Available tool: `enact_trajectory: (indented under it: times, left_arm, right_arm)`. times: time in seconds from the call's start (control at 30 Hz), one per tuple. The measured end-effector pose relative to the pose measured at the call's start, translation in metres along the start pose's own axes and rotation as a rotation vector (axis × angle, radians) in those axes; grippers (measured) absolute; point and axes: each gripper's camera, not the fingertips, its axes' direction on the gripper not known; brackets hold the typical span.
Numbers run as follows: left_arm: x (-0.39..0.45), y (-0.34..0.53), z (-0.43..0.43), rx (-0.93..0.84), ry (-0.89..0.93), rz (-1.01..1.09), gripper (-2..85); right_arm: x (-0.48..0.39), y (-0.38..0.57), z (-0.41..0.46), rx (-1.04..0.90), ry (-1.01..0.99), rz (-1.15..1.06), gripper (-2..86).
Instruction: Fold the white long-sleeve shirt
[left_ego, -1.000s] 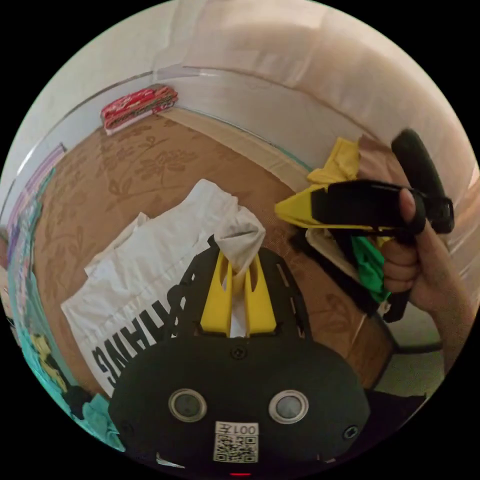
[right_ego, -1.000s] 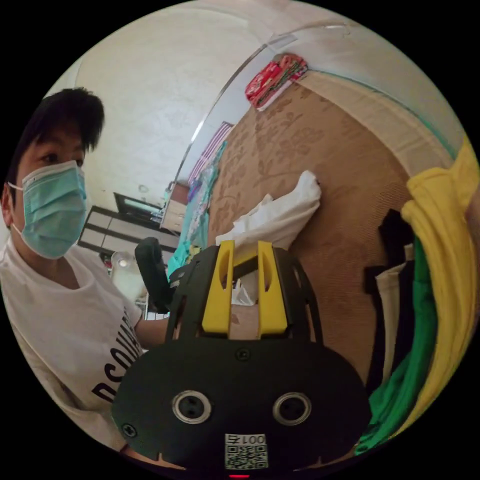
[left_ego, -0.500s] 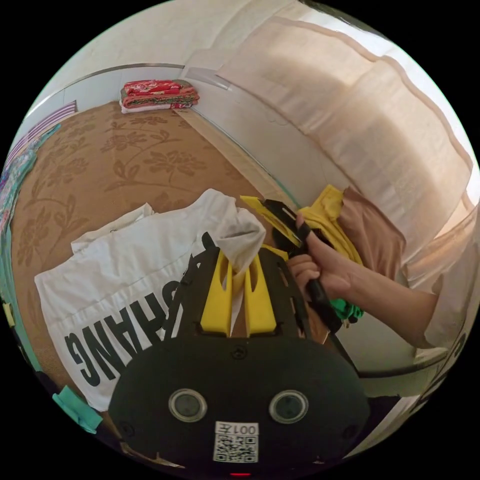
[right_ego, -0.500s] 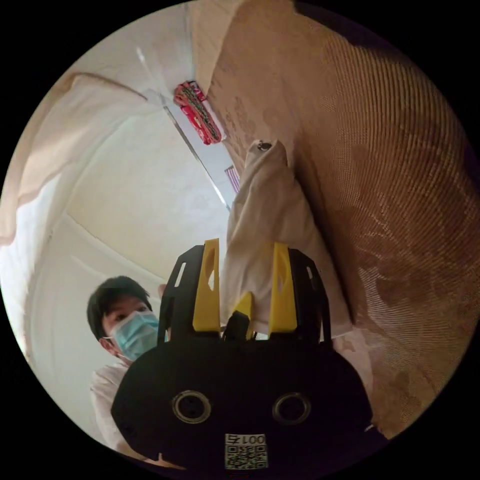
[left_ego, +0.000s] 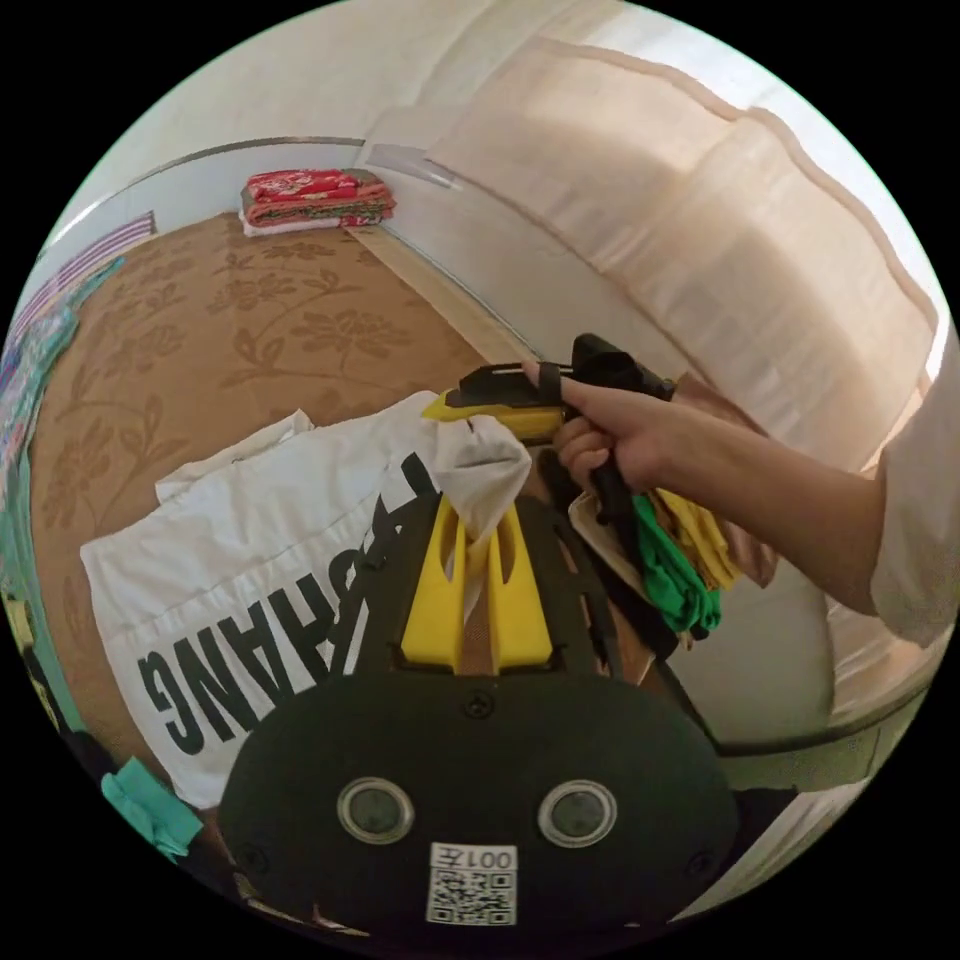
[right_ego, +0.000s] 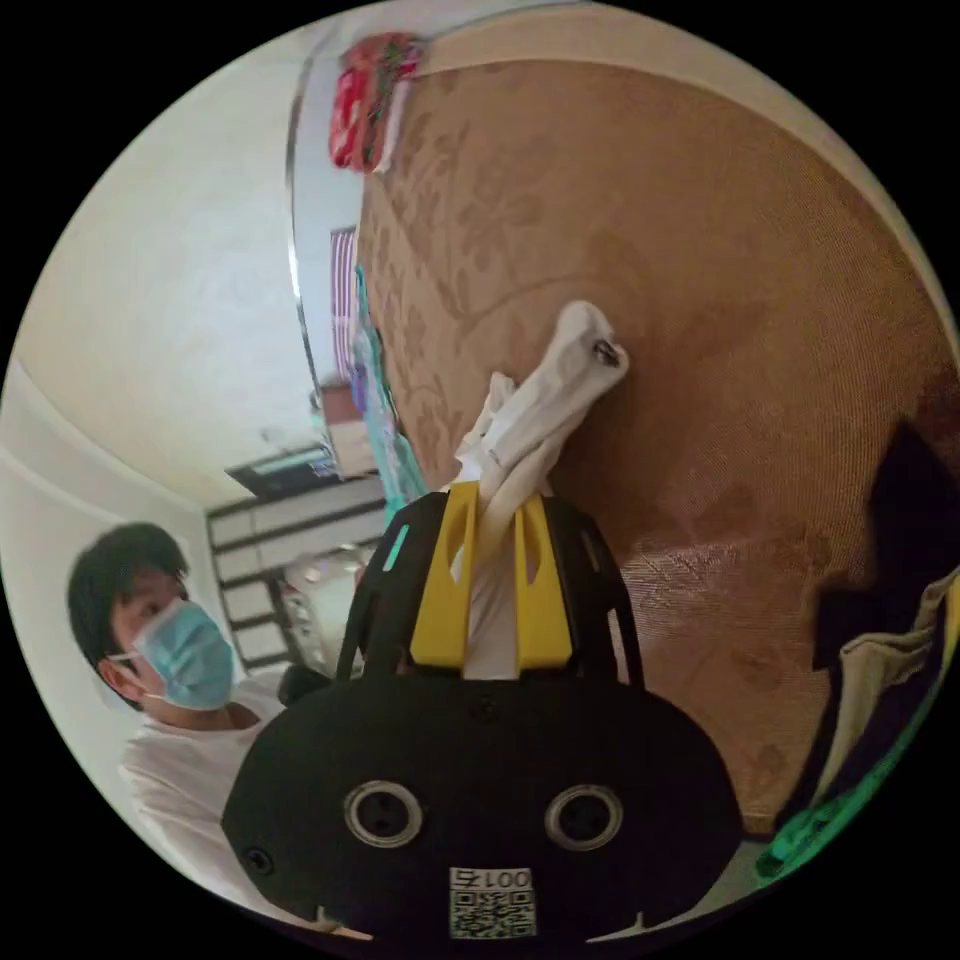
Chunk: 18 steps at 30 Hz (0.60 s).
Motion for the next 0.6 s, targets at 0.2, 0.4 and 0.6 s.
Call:
enact_trajectory:
  times: [0.2, 0.4, 0.6]
  left_arm:
    - [-0.09, 0.04, -0.101, 0.125, -0.035, -0.21, -1.4]
    - [-0.224, 0.139, -0.152, -0.015, -0.25, -0.535, -1.1]
    - [-0.326, 0.241, -0.157, -0.082, 0.055, -0.847, 0.2]
  right_arm:
    - [-0.154, 0.024, 0.093, -0.193, 0.146, -0.442, 2.8]
    - [-0.218, 0.083, 0.273, -0.53, 0.226, -0.832, 7.3]
    - [-0.228, 0.135, 0.3, -0.52, 0.271, -0.844, 8.9]
